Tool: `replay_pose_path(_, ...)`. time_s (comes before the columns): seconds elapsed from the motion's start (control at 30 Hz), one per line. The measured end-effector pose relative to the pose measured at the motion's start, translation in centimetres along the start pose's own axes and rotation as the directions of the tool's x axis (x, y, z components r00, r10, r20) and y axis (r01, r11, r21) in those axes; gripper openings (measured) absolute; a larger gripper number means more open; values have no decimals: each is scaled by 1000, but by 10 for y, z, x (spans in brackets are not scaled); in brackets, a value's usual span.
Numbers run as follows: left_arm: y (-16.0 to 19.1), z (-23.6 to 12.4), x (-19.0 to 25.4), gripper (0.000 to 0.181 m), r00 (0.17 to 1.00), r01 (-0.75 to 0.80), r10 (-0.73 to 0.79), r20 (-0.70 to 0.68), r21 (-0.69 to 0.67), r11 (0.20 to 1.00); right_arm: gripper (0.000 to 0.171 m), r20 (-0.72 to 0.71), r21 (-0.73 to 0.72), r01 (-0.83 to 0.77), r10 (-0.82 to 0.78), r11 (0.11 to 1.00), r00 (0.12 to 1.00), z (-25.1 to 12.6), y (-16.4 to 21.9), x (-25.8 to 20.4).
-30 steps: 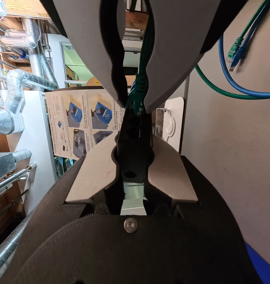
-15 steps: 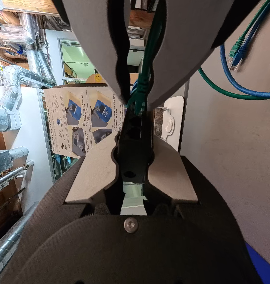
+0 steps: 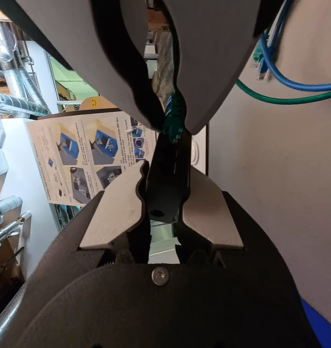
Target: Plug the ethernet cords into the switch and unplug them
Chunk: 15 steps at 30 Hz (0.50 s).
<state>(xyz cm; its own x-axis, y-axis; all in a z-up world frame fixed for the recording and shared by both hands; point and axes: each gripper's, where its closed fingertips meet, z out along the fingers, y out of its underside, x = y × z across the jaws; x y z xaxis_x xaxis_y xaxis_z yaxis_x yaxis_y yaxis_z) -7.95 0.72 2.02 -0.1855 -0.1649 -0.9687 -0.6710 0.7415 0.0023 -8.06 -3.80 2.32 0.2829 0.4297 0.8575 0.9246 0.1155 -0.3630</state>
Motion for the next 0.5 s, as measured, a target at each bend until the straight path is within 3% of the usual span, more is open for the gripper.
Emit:
replay_pose_path(0.17,-4,11,19,32,995,52,-47,-88,51,997,17,65,-53,12,-9,999,998,3,12,-11)
replay_pose_path(0.2,3,16,15,31,997,63,-62,-49,17,998,16,83,-56,22,-17,998,996,2,14,-14)
replay_pose_path(0.23,26,21,-1,30,997,61,-56,61,-87,994,15,265,-24,10,-3,1000,964,-1,10,-41)
replay_pose_path(0.27,53,21,-18,30,989,77,-55,137,-161,984,15,236,-16,32,-27,999,971,5,8,-44)
replay_pose_path(0.33,84,10,-28,30,973,227,-219,71,-137,964,15,125,-40,92,-86,995,988,14,12,-30)
replay_pose_path(0.4,100,-4,-41,30,946,322,-317,63,-110,940,16,116,69,-71,63,995,991,3,1,-13)
replay_pose_path(0.5,126,-18,-62,30,928,358,-337,159,-133,924,16,49,146,-162,156,976,986,-27,3,19)
